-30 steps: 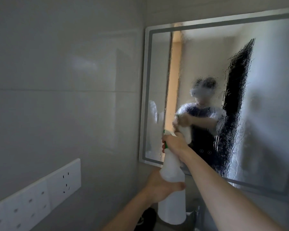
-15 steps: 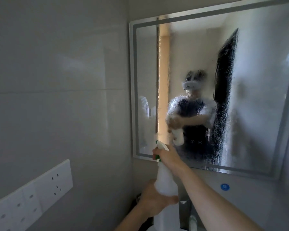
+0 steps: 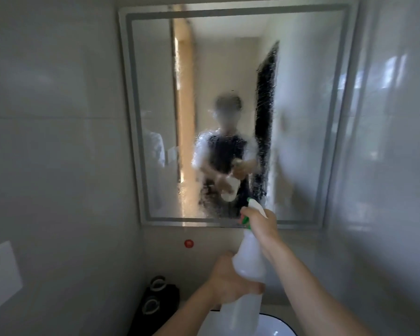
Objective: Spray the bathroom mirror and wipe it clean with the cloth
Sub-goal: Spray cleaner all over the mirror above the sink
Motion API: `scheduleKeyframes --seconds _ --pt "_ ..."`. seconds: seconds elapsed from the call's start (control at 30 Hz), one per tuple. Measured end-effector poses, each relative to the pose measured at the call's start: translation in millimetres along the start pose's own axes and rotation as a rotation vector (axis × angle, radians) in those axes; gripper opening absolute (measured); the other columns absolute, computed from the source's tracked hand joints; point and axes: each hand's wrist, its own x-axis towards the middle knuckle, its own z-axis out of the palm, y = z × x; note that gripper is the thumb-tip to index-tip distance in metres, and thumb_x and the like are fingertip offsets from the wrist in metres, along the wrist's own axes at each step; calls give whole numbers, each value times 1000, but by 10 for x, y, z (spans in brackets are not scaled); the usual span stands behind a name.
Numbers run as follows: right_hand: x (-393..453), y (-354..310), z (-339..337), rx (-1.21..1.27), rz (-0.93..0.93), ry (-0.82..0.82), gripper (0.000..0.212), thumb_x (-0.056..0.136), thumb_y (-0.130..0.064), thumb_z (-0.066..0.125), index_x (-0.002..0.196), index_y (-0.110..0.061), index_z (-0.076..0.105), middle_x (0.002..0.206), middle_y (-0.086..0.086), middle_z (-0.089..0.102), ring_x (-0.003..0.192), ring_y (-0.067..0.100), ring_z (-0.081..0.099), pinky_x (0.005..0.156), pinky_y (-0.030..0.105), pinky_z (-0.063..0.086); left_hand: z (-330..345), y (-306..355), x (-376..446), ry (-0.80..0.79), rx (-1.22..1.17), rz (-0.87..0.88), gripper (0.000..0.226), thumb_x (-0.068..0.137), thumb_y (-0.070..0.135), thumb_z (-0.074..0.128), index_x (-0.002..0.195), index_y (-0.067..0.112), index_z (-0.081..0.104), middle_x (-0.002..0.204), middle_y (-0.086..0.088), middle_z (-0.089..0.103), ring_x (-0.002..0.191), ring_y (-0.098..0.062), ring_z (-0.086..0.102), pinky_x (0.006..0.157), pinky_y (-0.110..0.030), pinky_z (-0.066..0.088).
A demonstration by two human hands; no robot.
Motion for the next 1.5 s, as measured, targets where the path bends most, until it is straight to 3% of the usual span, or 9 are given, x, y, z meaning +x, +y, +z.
scheduleKeyframes --seconds 0.1,0.3,0.43,0.7,0.8,0.97,1.17,1.4,1.5 --pt "-16 71 -381 6 19 146 26 82 -22 63 68 0 67 61 10 66 64 24 61 67 33 47 300 106 55 -55 42 32 78 41 44 95 108 20 65 103 5 73 91 -8 72 80 -33 62" --pt "-123 72 -1051 -47 25 272 21 83 -14 60 64 -6 62 55 6 60 55 22 55 55 26 43 800 364 98 -185 70 119 69 54 37 97 111 19 64 97 13 69 79 10 63 65 -13 54" --pt "-173 27 -1390 -20 25 294 16 81 -16 69 71 -4 71 68 7 68 63 20 56 63 29 43 1057 540 109 -212 72 136 78 45 48 92 110 25 56 104 11 66 90 -3 65 71 -22 55" --pt "-236 -230 -1577 -171 23 394 14 70 -16 58 61 -7 65 54 4 54 52 20 51 43 18 36 1267 753 143 -269 -28 189 74 54 33 96 115 23 56 111 7 71 99 -10 70 84 -32 61" --pt "-169 -488 -1581 -54 -58 397 14 79 -10 62 67 -5 67 64 6 63 58 20 55 53 22 42 1119 1006 254 -241 0 245 76 46 40 94 112 24 59 104 9 73 90 -6 72 76 -30 62" --pt "-50 -1115 -1544 -6 -162 427 15 78 -8 58 63 -7 62 57 10 55 41 15 51 37 12 35 684 1572 462 -212 158 406 49 51 43 91 91 24 71 84 9 76 74 -4 70 71 -31 61" --pt "149 -1960 -1279 46 -316 258 15 62 -21 66 48 -15 68 57 8 66 63 27 60 67 41 49 121 2135 619 -62 147 488 74 43 54 90 107 25 68 99 9 76 90 -9 74 83 -41 63" --pt "187 -2892 -1100 331 -475 206 35 78 -12 61 112 -6 61 69 6 63 55 25 59 67 43 54 -618 2955 558 65 314 587 74 40 65 84 102 28 66 96 9 74 87 -13 72 80 -41 62" --pt "206 -3251 -1026 281 -542 138 27 66 -14 62 89 1 65 61 12 64 61 30 59 73 50 55 -827 3196 515 143 306 604 75 38 68 83 99 28 67 94 10 74 87 -15 73 79 -43 63"
